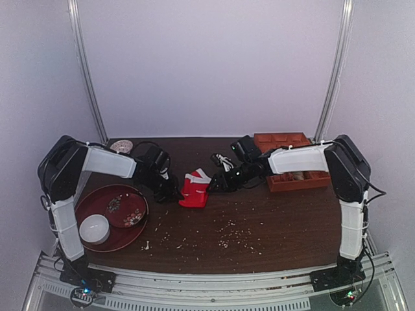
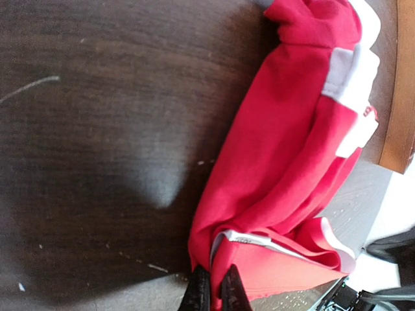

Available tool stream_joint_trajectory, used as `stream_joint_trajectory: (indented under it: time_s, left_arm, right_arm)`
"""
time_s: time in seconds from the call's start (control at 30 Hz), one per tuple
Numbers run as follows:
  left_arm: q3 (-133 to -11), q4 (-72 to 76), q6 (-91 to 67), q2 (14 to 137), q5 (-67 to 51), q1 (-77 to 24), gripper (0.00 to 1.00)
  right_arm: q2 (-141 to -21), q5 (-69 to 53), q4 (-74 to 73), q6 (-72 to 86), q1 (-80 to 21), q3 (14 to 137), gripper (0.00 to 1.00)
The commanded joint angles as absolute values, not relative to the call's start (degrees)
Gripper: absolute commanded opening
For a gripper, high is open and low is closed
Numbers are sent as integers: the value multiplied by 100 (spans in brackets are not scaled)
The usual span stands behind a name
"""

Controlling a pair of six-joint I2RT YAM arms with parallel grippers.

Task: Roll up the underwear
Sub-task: Roll the underwear at the center of the board.

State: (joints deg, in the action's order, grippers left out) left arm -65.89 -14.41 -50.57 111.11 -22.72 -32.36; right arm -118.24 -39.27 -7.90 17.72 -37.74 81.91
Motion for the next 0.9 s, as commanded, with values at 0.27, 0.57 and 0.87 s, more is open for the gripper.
stream_joint_trajectory:
  time_s: [0.27,0.57,0.87]
  left_arm:
    - [-6979,-1782,-4808,11209,-2476,-3253,0]
    - [-7092,-1844,-4710,11259,-2600,-3235,0]
    - [-7102,-1848,-4698,11300,-2649,-3230,0]
  right_arm:
    - [-10820,-1108,1280,-1332,-4959,6591,38]
    - [-11152,-1214,1948,-2705,-5188,6554,43]
    - [-11628,-1113,1610,-3473,-5275,7030,47]
